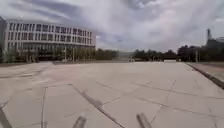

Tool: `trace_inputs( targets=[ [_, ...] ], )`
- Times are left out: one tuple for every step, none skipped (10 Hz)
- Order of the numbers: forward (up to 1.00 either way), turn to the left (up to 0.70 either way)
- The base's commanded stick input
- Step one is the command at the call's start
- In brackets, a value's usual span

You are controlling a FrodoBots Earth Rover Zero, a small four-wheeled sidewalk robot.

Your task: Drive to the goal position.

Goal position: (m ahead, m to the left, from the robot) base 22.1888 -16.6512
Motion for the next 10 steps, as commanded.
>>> trace_inputs(
  targets=[
    [1.0,0.0],
    [1.0,-0.27],
    [1.0,-0.27],
    [1.0,-0.27],
    [1.0,-0.27],
    [1.0,-0.27],
    [1.0,-0.27],
    [1.0,-0.27],
    [1.0,-0.27],
    [1.0,-0.27]
  ],
)
